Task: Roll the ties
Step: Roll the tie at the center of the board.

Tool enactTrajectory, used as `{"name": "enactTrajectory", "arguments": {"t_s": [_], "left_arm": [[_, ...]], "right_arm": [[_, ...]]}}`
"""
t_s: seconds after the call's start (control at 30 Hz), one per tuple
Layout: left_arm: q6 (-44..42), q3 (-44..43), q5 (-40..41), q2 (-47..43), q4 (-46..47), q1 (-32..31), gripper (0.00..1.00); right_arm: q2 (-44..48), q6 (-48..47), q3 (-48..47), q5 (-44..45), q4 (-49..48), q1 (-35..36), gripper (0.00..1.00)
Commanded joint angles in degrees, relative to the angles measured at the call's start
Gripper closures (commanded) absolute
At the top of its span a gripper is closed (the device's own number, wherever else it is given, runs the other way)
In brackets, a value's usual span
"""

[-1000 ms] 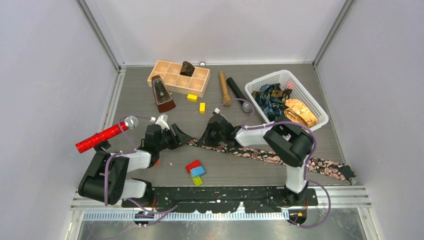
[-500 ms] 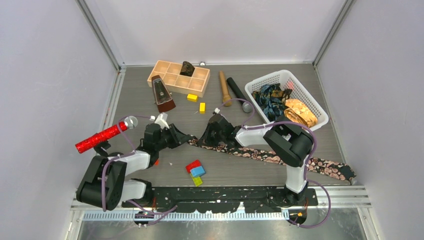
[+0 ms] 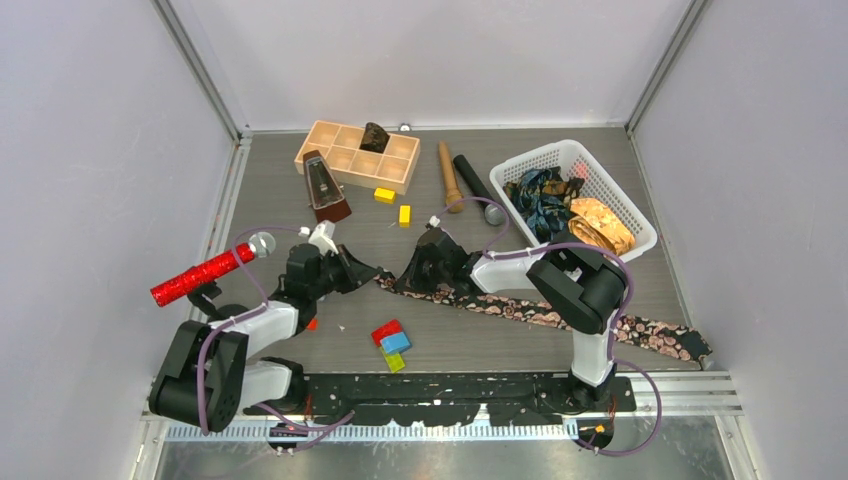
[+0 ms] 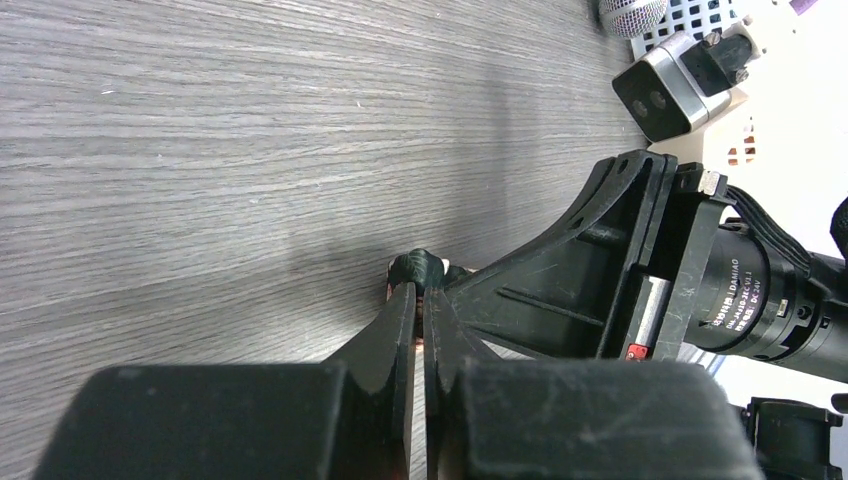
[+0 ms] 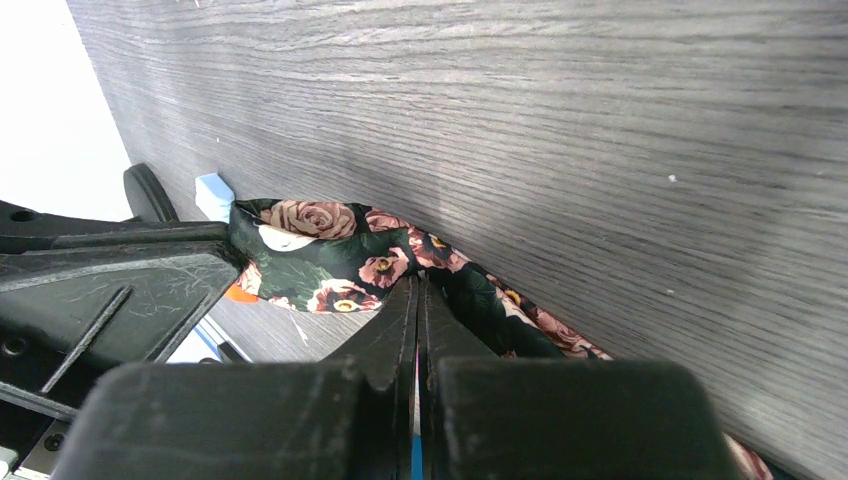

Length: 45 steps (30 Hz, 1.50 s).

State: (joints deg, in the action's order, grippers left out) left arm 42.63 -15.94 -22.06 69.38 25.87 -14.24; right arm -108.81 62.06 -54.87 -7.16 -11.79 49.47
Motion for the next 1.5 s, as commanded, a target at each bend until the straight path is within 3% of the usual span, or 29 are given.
{"name": "enactTrajectory", "arguments": {"t_s": [0.0,0.07,0.33,0.73,0.93,1.47], "left_arm": [[-1.45,-2.49,-1.08,0.37,0.85,0.09,0.94],[-1.61,-2.48,-0.95,0.73,0.61,0.09,0.89],[-3.78,-3.83,6.07,0.74,-7.75,0.09,0.52],[-1.73,-1.99,1.55,8.22,-0.42,0.09,0.39],[-0.8,-0.7,0.19,7.85,1.91,0.09,0.44],[-1.59,-1.43,2.37,2.01,-1.52,0.09,0.78]], "right_arm": [[-1.16,-0.45,0.29,1.87,3.2,-0.17,1.0],[-1.14,-0.45,0.36,1.88,3.18,-0.17,1.0],[-1.19,-0.42,0.46,1.72,3.03,-0.12,1.0],[-1.22,-0.02,1.04,1.53,2.18,-0.17,1.0],[-1.27,0.07,1.17,1.54,2.05,-0.17,1.0],[-1.82,0.51,1.48,1.44,1.43,-0.17,1.0]]}}
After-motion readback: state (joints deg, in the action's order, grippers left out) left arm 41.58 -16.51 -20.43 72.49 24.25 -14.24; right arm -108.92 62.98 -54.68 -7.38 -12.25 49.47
